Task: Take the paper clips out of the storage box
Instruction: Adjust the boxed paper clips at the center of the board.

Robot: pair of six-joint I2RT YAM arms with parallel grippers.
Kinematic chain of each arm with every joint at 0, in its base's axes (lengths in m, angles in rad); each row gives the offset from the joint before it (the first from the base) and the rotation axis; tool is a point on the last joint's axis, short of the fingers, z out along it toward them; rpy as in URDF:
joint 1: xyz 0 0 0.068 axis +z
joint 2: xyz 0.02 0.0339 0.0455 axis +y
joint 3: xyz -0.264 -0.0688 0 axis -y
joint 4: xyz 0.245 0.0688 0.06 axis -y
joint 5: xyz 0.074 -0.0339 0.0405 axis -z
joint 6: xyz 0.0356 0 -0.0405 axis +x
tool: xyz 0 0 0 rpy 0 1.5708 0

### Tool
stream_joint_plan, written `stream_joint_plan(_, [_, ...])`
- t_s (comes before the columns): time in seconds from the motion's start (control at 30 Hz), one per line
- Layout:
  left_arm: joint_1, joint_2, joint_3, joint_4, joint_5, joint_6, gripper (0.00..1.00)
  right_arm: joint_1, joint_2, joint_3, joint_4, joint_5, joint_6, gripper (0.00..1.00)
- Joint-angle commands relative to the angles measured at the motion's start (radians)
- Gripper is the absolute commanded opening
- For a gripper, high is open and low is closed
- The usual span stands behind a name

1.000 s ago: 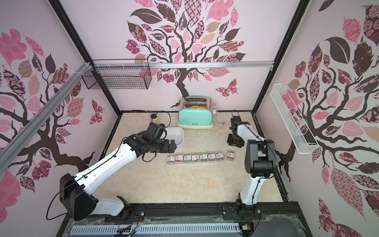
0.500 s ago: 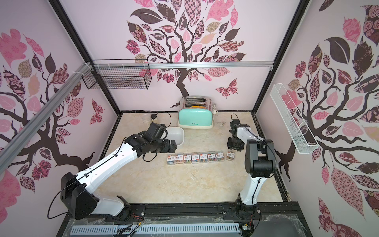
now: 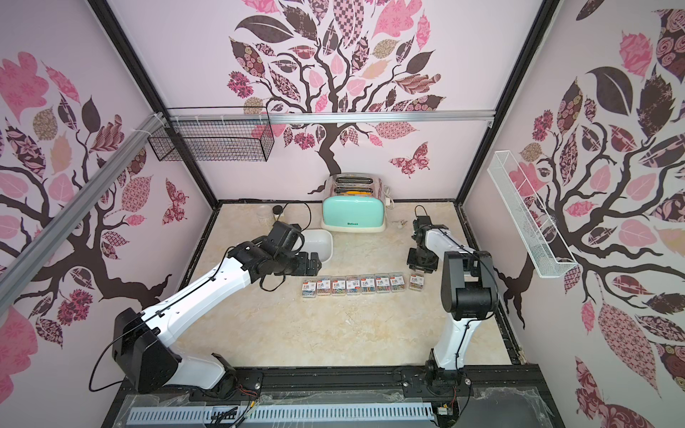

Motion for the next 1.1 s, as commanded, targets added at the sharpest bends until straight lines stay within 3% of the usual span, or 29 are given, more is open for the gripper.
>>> stream_joint_plan(0.0, [0.006, 0.011, 0.012, 0.019, 0.001, -0.005, 0.98, 0.011, 0.019, -0.018, 0.003, -0.015, -0.005, 0.38])
stream_joint_plan(0.4, [0.006, 0.008, 0.001, 0.024, -0.002, -0.012, 0.98, 0.051, 0.012, 0.007, -0.003, -0.015, -0.004, 0.41])
stream_joint_plan(0.57, [0.006, 0.005, -0.002, 0.025, -0.002, -0.013, 0.98, 0.049, -0.012, 0.033, -0.01, 0.042, 0.004, 0.43])
stream_joint_plan(1.07, [0.006, 0.009, 0.014, 0.023, 0.004, -0.002, 0.98, -0.051, -0.096, -0.046, -0.053, 0.147, 0.078, 0.45])
